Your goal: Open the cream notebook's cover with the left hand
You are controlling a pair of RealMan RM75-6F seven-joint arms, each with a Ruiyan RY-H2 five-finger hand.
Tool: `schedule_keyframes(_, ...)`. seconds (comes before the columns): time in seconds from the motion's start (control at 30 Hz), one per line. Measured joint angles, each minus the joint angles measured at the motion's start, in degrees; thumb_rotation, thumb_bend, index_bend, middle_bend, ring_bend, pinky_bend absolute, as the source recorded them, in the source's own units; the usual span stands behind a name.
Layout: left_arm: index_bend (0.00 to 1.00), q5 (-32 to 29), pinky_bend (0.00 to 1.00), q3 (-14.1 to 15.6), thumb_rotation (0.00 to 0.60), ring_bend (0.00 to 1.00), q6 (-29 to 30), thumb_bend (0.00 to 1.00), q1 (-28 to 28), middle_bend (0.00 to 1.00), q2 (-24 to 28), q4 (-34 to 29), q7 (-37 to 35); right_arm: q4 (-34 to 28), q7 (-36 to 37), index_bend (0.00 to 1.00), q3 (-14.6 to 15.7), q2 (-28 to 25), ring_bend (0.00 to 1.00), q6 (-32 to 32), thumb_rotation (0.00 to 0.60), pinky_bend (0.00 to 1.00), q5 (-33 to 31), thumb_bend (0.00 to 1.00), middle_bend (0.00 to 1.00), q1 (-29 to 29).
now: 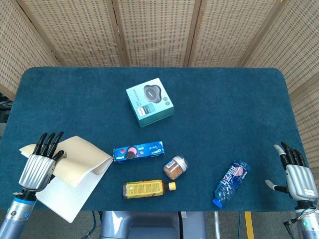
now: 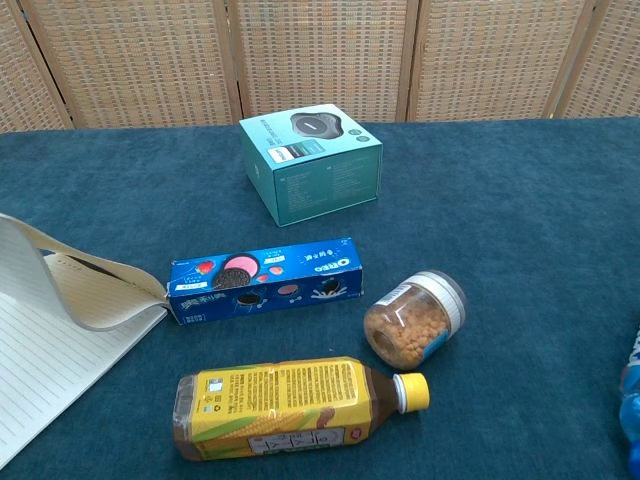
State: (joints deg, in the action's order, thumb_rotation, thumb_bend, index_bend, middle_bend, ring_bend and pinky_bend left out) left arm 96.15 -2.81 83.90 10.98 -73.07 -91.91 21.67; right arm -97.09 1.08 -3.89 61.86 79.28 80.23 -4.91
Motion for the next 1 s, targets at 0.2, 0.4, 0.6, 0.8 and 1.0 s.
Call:
schedule_keyframes(0.2, 0.83, -2.1, 0.00, -3.4, 0.600, 0.00, -2.5, 0.72, 3.5, 0.00, -2.6, 1.1, 1.8, 0.1, 0.3, 0.03, -0.1, 0.0, 0.00, -0.1, 0.600, 0.00, -0.1, 0.05, 0.00, 0.0)
schedule_keyframes(0.4, 0.83, -4.0, 0.00, -5.6, 0.600, 0.00, -3.8, 0.71, 6.0, 0.00, -5.0, 3.8, 2.3, 0.1, 0.5, 0.03, -0.1, 0.0, 0.00, -0.1, 0.600, 0.00, -0.1, 0.05, 0.00, -0.1)
schedule_keyframes(0.6, 0.83, -6.5, 0.00, -7.7, 0.600, 0.00, -5.2, 0.71, 8.5, 0.00, -7.4, 7.7, 2.0, 0.1, 0.7, 0.03, -0.1, -0.1, 0.00, -0.3, 0.600, 0.00, -0.2, 0.05, 0.00, -0.1)
schedule_keyframes(0.8, 0.83, -8.8, 0.00, -9.8, 0.600, 0.00, -6.2, 0.71, 11.1, 0.00, -10.1, 12.3, 0.7, 0.0, 0.9, 0.03, -0.1, -0.1, 0.00, -0.4, 0.600, 0.00, -0.2, 0.05, 0.00, -0.2)
schedule_keyframes(1.0, 0.83, -9.6, 0.00, -11.2, 0.600, 0.00, -6.6, 0.70, 13.8, 0.00, -12.9, 16.9, -1.0, 0.0, 1.1, 0.03, -0.1, -0.1, 0.00, -0.6, 0.600, 0.00, -0.4, 0.05, 0.00, -0.2)
